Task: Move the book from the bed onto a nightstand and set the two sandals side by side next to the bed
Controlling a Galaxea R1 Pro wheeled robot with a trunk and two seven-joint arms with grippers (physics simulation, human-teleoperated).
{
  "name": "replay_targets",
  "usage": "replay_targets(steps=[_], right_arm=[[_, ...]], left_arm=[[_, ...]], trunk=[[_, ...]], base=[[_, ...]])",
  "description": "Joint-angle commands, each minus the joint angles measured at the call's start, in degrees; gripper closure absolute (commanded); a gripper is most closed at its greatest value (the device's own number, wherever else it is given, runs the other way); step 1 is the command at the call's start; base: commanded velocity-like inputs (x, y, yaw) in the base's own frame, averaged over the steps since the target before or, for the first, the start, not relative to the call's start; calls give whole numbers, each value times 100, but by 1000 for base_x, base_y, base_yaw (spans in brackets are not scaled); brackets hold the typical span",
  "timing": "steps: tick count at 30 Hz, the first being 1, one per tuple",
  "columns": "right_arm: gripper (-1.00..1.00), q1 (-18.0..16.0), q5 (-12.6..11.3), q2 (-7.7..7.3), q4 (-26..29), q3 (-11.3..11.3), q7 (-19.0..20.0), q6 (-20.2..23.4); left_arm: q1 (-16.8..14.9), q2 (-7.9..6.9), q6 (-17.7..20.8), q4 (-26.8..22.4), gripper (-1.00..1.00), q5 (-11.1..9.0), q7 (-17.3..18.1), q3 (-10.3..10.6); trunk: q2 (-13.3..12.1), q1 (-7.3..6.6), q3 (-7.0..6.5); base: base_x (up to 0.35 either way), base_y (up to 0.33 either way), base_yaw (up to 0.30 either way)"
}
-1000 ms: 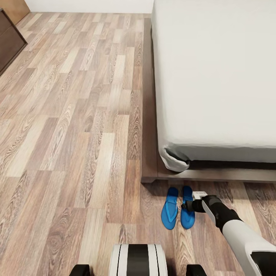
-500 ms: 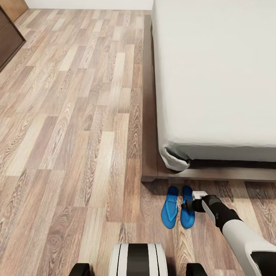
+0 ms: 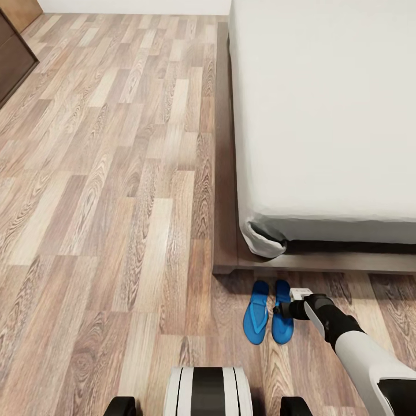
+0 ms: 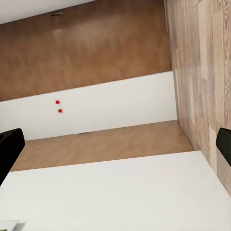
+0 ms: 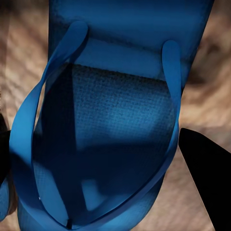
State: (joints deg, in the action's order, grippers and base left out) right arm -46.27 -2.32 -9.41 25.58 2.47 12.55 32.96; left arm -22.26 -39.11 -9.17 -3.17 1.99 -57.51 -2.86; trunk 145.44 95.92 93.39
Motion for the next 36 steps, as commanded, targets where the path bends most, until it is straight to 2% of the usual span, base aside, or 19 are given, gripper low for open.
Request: replay_targets(steps=[1, 10, 11, 36], right_arm=[[100, 4, 91, -8, 0, 18, -3, 17], [100, 4, 91, -4, 0, 20, -7, 17], [-100, 4, 91, -6, 0, 19, -7, 17], [-100, 4, 91, 0, 0, 21, -7, 17]], left_arm=[[-3, 0, -32, 4, -100, 20, -5, -31], [-4, 0, -32, 9, -100, 20, -1, -27], [-4, 0, -32, 9, -100, 20, -1, -25], [-1, 0, -34, 9, -100, 20, -3, -22]], trunk=[[1, 1, 4], [1, 1, 4], [1, 1, 4], [1, 1, 4]], base=[[0, 0, 0], [0, 0, 0], [0, 0, 0], [0, 0, 0]])
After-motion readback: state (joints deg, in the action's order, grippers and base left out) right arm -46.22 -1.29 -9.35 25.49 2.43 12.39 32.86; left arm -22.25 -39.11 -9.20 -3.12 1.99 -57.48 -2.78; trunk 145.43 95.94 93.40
